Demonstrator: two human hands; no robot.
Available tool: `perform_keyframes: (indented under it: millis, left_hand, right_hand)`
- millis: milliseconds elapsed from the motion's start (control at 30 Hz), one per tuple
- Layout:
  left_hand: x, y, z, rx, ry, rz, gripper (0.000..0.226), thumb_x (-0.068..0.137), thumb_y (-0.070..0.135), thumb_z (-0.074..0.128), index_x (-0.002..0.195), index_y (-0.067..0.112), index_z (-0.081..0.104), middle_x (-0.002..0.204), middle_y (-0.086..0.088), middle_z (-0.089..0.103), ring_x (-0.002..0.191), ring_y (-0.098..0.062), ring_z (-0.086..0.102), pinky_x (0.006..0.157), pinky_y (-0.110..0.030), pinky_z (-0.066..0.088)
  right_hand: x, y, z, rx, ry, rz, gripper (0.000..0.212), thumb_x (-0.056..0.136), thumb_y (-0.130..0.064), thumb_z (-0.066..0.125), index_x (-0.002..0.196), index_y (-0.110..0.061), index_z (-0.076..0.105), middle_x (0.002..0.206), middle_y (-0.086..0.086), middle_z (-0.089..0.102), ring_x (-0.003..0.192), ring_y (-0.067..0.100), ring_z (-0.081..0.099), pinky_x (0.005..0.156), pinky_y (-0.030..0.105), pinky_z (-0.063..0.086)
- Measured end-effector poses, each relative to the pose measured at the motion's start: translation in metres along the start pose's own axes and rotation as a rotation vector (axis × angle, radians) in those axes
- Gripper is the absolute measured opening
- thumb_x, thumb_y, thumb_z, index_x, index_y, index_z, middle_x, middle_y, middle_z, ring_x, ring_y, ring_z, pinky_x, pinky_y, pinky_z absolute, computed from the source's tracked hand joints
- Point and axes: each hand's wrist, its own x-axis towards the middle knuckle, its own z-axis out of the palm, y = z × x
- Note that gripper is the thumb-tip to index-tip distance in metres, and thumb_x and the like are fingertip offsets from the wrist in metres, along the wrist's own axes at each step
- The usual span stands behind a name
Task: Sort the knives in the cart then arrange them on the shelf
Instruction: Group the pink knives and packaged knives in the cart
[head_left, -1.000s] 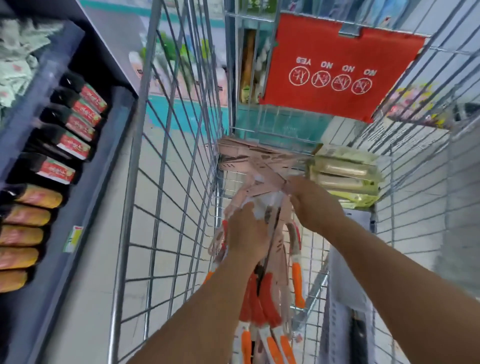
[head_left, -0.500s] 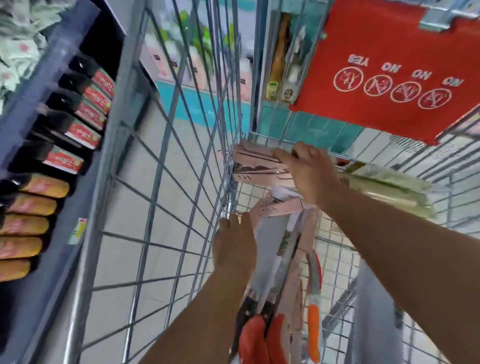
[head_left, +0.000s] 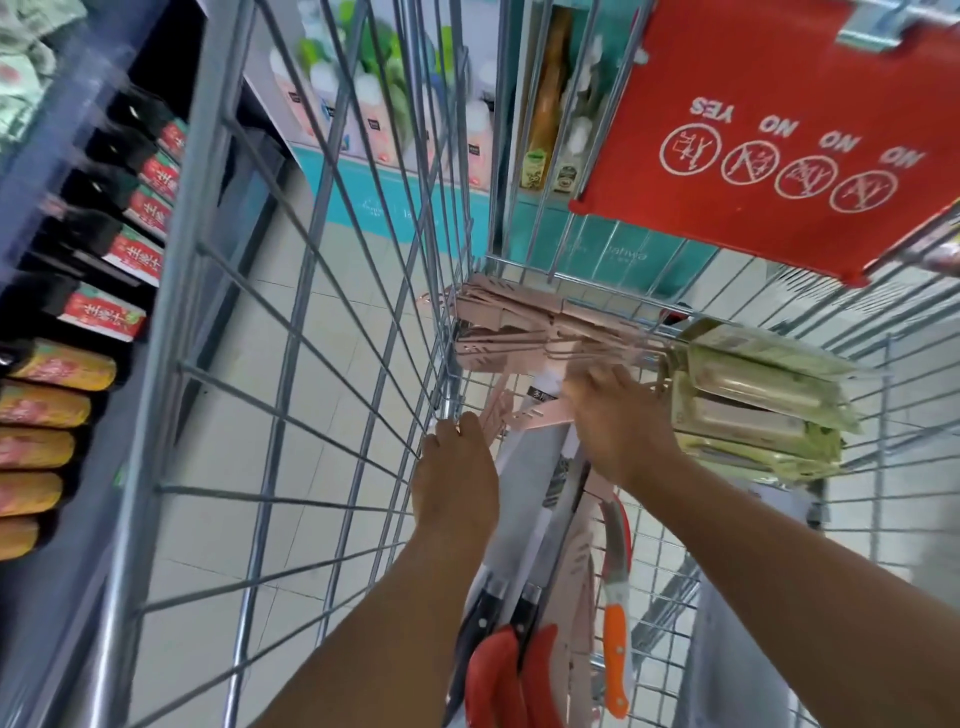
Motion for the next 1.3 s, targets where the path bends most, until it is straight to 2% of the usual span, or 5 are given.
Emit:
perform_keyframes:
  millis: [467,633,933,1033,1300]
  left_hand:
    - [0.0,0.021,-0.015,-0.728,-0.038,-0.316,0.011,0.093,0.01,0.047,0.1,0.009,0.055,0.084,0.0,0.057,0.061,-0.006,0.048,0.044,-0.018,0.033]
    - [0.01,0.03,-0.012,-1.0,-0.103,-0.378,0.015,0.089,0.011,0.051,0.089,0.006,0.066,0.084,-0.011,0.068,0.079,-0.028,0.069,0.068,-0.04,0.06]
    - [0.038,0.068,-0.034,-1.398,-0.102,-0.417,0.022,0.096,0.008,0.049,0.116,0.0,0.056,0.114,-0.012,0.062,0.092,-0.02,0.061,0.084,-0.028,0.051]
    - [0.036,0.069,-0.031,-1.389,-0.207,-0.336,0.026,0.099,0.008,0.038,0.122,0.005,0.052,0.115,-0.014,0.055,0.102,-0.022,0.055,0.084,-0.025,0.044]
    - [0.0,0.013,0.006,-0.315,0.026,-0.071,0.052,0.091,0.003,0.049,0.14,0.016,0.038,0.14,-0.008,0.038,0.129,-0.025,0.033,0.1,-0.032,0.036]
  right_hand:
    - [0.011,0.006,-0.015,-0.064,-0.132,-0.023,0.044,0.087,0.002,0.048,0.129,-0.011,0.046,0.126,0.011,0.053,0.118,0.027,0.048,0.086,0.037,0.047]
    - [0.023,0.004,-0.035,0.195,0.119,0.019,0.018,0.092,-0.002,0.043,0.095,-0.007,0.06,0.083,0.009,0.059,0.071,0.023,0.053,0.058,0.028,0.033]
    - [0.058,0.011,-0.052,-0.017,0.211,-0.02,0.014,0.087,0.001,0.055,0.093,-0.005,0.067,0.071,0.006,0.052,0.065,0.022,0.048,0.058,0.026,0.035]
    - [0.06,0.009,-0.048,0.064,0.135,-0.101,0.02,0.097,-0.018,0.049,0.097,-0.008,0.066,0.076,0.008,0.059,0.069,0.025,0.054,0.06,0.026,0.035]
    - [0.018,-0.002,-0.028,0.319,0.151,-0.058,0.018,0.094,-0.017,0.048,0.097,-0.003,0.06,0.091,0.011,0.061,0.085,0.031,0.057,0.07,0.036,0.046]
